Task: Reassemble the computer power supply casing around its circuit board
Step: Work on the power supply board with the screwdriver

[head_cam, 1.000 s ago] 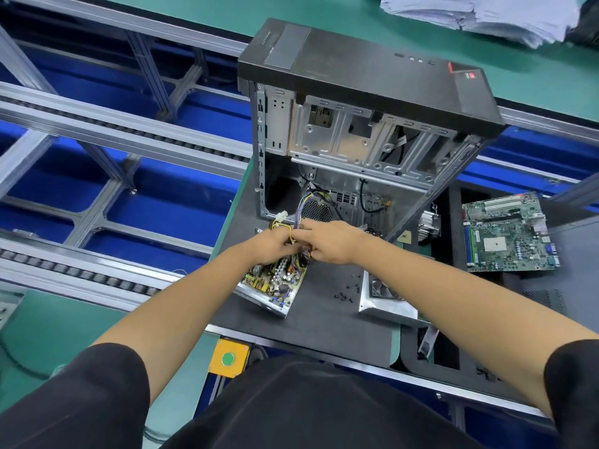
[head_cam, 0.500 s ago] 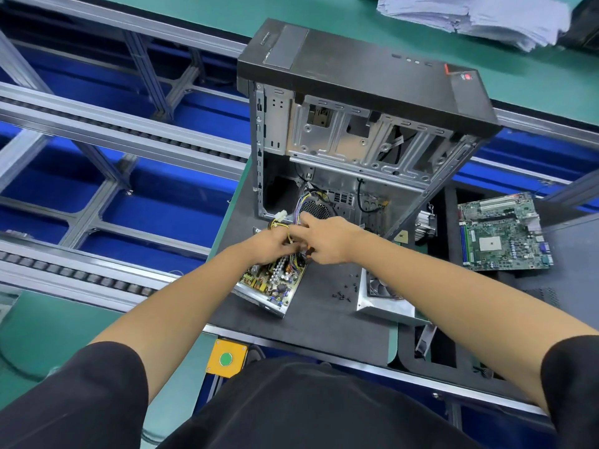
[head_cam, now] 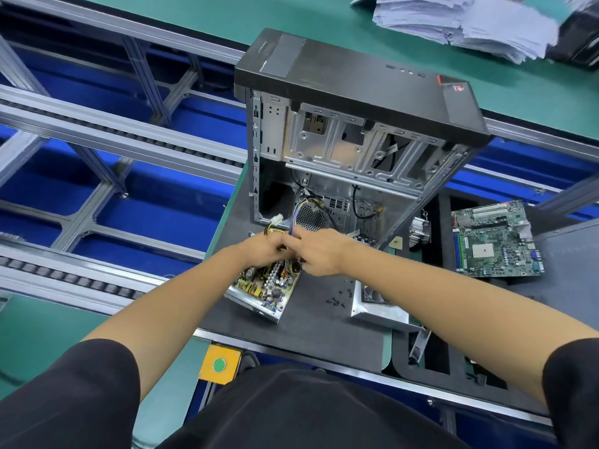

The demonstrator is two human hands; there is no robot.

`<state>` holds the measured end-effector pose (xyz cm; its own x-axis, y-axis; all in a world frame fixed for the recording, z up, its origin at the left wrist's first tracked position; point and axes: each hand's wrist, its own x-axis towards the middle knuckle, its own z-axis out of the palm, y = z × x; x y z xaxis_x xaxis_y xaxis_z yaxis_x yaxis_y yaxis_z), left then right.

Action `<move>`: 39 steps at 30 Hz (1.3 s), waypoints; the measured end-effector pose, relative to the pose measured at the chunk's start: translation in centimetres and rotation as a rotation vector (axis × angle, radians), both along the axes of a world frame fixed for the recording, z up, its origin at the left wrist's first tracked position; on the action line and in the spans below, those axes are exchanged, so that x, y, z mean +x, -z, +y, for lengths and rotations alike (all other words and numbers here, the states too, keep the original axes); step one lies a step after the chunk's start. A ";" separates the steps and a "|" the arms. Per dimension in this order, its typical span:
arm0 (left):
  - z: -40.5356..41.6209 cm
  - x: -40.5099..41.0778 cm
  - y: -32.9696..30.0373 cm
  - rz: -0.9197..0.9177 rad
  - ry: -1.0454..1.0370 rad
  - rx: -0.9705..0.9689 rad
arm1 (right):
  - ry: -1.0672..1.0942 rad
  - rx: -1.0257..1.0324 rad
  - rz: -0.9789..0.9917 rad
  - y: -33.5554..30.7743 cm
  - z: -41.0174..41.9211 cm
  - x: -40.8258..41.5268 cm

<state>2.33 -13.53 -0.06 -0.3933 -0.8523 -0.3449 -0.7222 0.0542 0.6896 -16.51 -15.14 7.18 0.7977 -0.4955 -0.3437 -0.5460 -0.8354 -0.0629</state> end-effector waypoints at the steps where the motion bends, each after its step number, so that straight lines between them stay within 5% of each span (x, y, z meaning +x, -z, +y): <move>1: -0.1 0.0 -0.1 0.004 0.018 0.014 | -0.027 0.020 0.001 -0.1 -0.1 -0.1; 5: 0.0 -0.2 0.1 -0.091 -0.064 0.052 | -0.147 0.038 0.030 -0.9 -0.5 -0.4; 9: 0.0 -0.2 -0.1 0.045 -0.023 0.051 | -0.178 -0.015 0.031 -0.6 -0.7 -0.8; 16: 0.8 -0.7 -0.2 0.170 -0.033 0.019 | 0.382 0.023 -0.048 0.6 0.6 -0.3; 20: 1.2 -1.8 0.2 -0.010 -0.132 -0.041 | 0.508 0.076 -0.106 0.9 1.2 0.5; 23: 1.5 -2.0 0.6 -0.032 -0.191 -0.107 | 0.321 0.041 -0.056 0.0 0.5 0.0; 27: 1.1 -1.8 0.8 -0.042 -0.189 -0.017 | -0.372 -0.188 0.138 -1.8 -1.9 -0.8; 29: 0.9 -1.8 1.0 -0.081 -0.200 0.009 | -0.509 -0.203 0.195 -2.0 -2.7 -0.6; 39: 1.1 -1.8 0.8 -0.059 -0.173 -0.041 | -0.165 -0.303 0.089 0.0 -0.5 -1.2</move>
